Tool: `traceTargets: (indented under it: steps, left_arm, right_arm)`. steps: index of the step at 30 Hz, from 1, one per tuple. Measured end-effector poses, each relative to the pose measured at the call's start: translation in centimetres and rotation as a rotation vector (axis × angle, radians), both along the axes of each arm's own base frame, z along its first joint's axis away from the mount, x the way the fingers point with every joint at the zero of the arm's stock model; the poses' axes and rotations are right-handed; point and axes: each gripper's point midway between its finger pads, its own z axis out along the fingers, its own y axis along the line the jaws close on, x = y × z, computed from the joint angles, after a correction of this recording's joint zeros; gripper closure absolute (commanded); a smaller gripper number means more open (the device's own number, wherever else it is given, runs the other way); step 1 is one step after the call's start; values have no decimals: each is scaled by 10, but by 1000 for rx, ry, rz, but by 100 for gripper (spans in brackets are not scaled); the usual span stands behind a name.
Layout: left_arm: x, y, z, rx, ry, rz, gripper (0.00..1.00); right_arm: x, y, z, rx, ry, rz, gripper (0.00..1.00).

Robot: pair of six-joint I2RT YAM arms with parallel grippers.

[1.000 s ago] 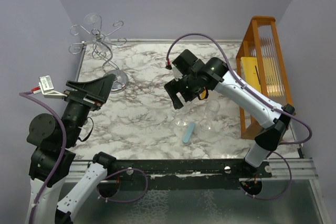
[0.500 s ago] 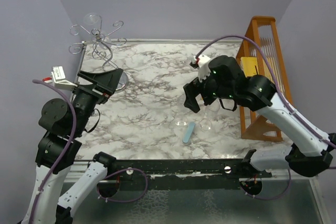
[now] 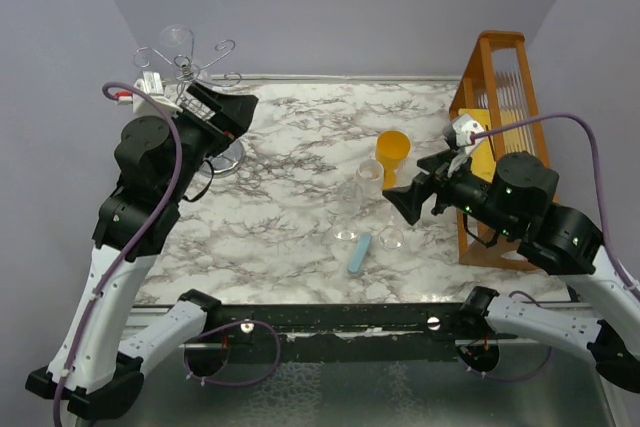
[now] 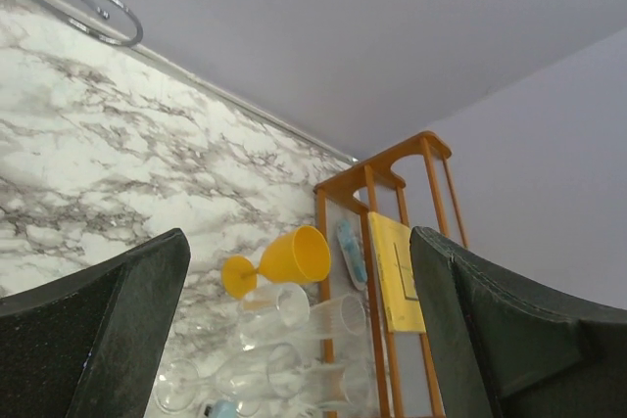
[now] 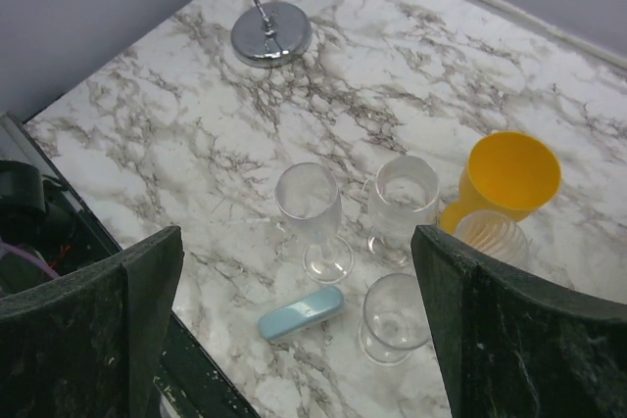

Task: Take the wine glass off the wine glass rack

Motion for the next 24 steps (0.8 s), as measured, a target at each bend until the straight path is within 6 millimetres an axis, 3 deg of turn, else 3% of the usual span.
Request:
traceTargets:
  steps: [7,14,19,24]
  left_arm:
    - [44,0,24,120,-18,66,1]
    - [95,6,43,208,-34,119,1]
    - [139,52,43,211,-8,180,2]
    - [162,102,29,182,41,234,2]
  right_arm:
    - [-13,-13,7,65,-98,28,0]
    - [-15,-7,-11,53,-82,54,1]
    - [-16,-8,-19,43,-76,59,0]
    - [-18,-12,-15,47,-99,60,0]
